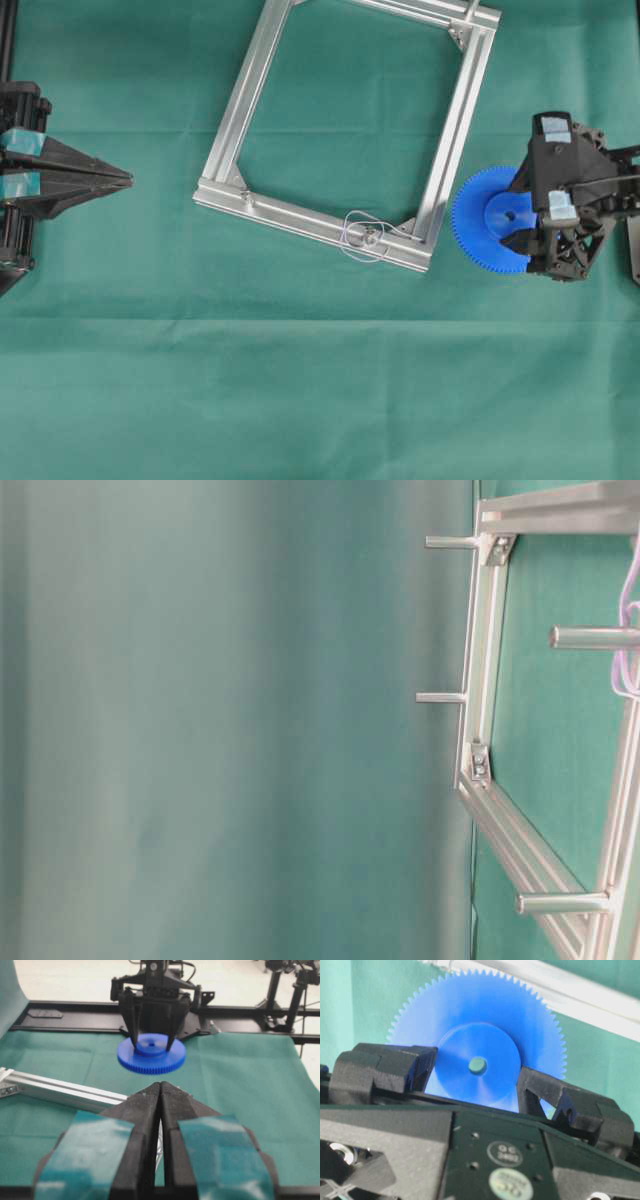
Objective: Find the location of the shaft and insert the gear.
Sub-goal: 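Lift the blue gear with the right gripper and tilt it upright, then carry the upright gear left toward the frame's shaft with the right gripper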
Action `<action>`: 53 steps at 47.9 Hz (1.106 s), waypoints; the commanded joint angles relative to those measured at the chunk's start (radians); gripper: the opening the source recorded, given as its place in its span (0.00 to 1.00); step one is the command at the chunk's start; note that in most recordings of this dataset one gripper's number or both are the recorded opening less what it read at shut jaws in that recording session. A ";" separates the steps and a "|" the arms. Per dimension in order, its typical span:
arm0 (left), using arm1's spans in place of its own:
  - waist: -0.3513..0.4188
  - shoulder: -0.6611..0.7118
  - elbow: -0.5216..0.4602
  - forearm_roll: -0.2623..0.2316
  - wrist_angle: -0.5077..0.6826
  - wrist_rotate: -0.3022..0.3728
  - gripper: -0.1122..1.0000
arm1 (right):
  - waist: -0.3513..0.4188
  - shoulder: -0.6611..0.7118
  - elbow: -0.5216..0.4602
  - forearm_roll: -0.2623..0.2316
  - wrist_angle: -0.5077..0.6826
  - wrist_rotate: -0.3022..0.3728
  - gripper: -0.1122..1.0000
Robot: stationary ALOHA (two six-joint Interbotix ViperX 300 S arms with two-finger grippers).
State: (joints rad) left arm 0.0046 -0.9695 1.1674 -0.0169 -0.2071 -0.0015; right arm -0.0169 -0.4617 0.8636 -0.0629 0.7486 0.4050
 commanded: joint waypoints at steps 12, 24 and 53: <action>0.003 0.012 -0.028 -0.003 -0.005 -0.005 0.11 | 0.003 0.021 -0.072 0.003 -0.044 0.002 0.72; 0.003 0.012 -0.029 -0.005 0.009 -0.003 0.11 | 0.020 0.132 -0.169 0.003 -0.055 0.000 0.72; 0.003 0.005 -0.031 -0.005 0.044 -0.005 0.11 | 0.029 0.359 -0.420 -0.008 0.003 -0.009 0.72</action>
State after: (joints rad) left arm 0.0046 -0.9695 1.1674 -0.0184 -0.1626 -0.0046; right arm 0.0107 -0.1043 0.4909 -0.0644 0.7470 0.3973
